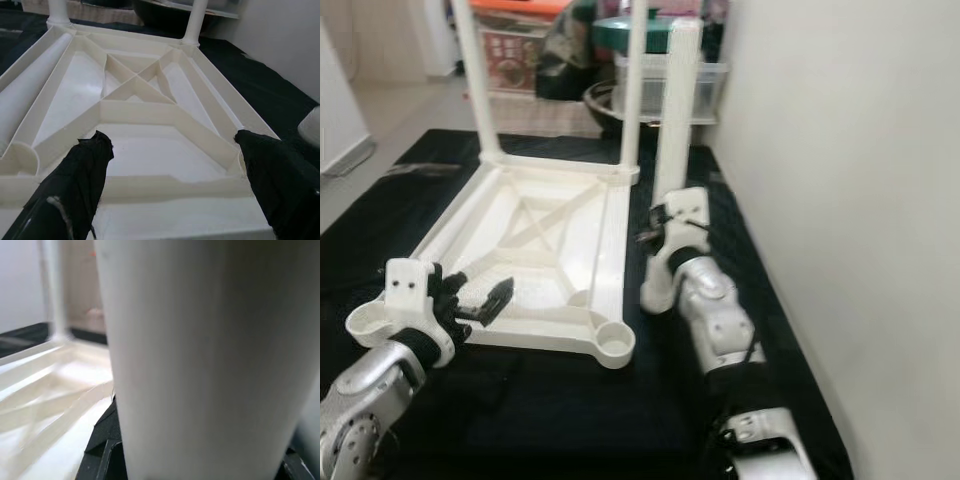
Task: Building children table
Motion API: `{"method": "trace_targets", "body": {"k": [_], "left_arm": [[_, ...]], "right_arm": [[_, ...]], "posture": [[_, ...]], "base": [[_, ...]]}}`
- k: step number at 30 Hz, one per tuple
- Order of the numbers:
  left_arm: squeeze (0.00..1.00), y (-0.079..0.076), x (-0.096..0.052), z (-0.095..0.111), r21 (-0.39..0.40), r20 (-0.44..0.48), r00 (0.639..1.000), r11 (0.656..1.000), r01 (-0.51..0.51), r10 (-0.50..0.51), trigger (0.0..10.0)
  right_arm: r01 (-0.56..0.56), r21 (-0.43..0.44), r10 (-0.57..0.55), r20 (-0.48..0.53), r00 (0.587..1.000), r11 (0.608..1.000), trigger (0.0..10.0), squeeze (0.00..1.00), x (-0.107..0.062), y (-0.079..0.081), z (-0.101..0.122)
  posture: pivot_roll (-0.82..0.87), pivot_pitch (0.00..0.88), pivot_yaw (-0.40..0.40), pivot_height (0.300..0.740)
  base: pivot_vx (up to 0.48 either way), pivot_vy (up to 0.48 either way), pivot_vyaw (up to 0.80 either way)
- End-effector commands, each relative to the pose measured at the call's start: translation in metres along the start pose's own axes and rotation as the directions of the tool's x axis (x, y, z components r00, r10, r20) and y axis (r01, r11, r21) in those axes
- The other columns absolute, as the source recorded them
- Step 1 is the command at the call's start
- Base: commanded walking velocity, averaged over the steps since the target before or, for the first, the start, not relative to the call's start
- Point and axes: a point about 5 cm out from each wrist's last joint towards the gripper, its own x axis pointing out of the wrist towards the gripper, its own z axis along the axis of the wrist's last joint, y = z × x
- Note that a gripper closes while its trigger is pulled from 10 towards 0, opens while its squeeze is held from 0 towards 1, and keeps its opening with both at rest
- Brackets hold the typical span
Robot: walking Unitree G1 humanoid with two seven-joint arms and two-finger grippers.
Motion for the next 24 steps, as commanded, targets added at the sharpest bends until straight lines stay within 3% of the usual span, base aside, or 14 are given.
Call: {"method": "trace_targets", "body": {"k": [1,3,6,8,11,16,24], "left_arm": [[0.00,-0.006,0.000,0.002,-0.001,0.012,1.000,1.000,0.023,-0.023,10.0],[0.00,-0.009,-0.004,0.001,-0.011,0.016,0.999,0.999,0.030,-0.030,10.0],[0.00,-0.010,-0.006,-0.001,-0.001,0.011,0.999,0.999,0.034,-0.034,10.0],[0.00,-0.009,-0.012,-0.004,0.015,-0.002,1.000,0.999,0.030,-0.030,10.0],[0.00,-0.008,-0.015,-0.003,0.011,0.001,1.000,1.000,0.029,-0.029,10.0],[0.00,-0.013,-0.016,-0.005,0.016,0.003,1.000,0.999,0.028,-0.028,10.0],[0.00,-0.018,-0.012,-0.005,0.022,0.023,1.000,1.000,0.020,-0.020,10.0]], "right_arm": [[0.020,-0.010,-0.020,0.060,0.998,1.000,0.0,0.00,0.001,-0.005,0.014],[0.047,-0.031,-0.044,0.098,0.994,0.998,0.0,0.00,-0.001,-0.019,0.030],[0.053,-0.036,-0.048,0.113,0.992,0.998,0.0,0.00,-0.003,-0.026,0.037],[0.068,0.006,-0.069,0.118,0.991,0.998,0.0,0.00,-0.006,-0.038,0.044],[0.052,0.043,-0.057,0.121,0.991,0.998,0.0,0.00,-0.009,-0.039,0.047],[-0.030,0.153,0.011,0.121,0.993,0.988,0.0,0.00,-0.020,-0.015,0.042],[-0.105,0.177,0.084,0.122,0.989,0.979,0.0,0.00,-0.027,0.015,0.036]], "posture": [[0.09,0.000,-0.084,0.740],[0.09,0.000,-0.086,0.740],[0.08,0.000,-0.086,0.740],[0.08,0.000,-0.089,0.740],[0.08,0.000,-0.093,0.740],[0.07,0.000,-0.099,0.740],[0.07,0.000,-0.099,0.740]], "base": [[0.000,0.000,0.00],[0.000,0.000,0.00],[0.000,0.000,0.00],[0.000,0.000,0.00],[0.000,0.000,0.00],[0.000,0.382,-0.23],[0.000,0.430,-0.17]]}}
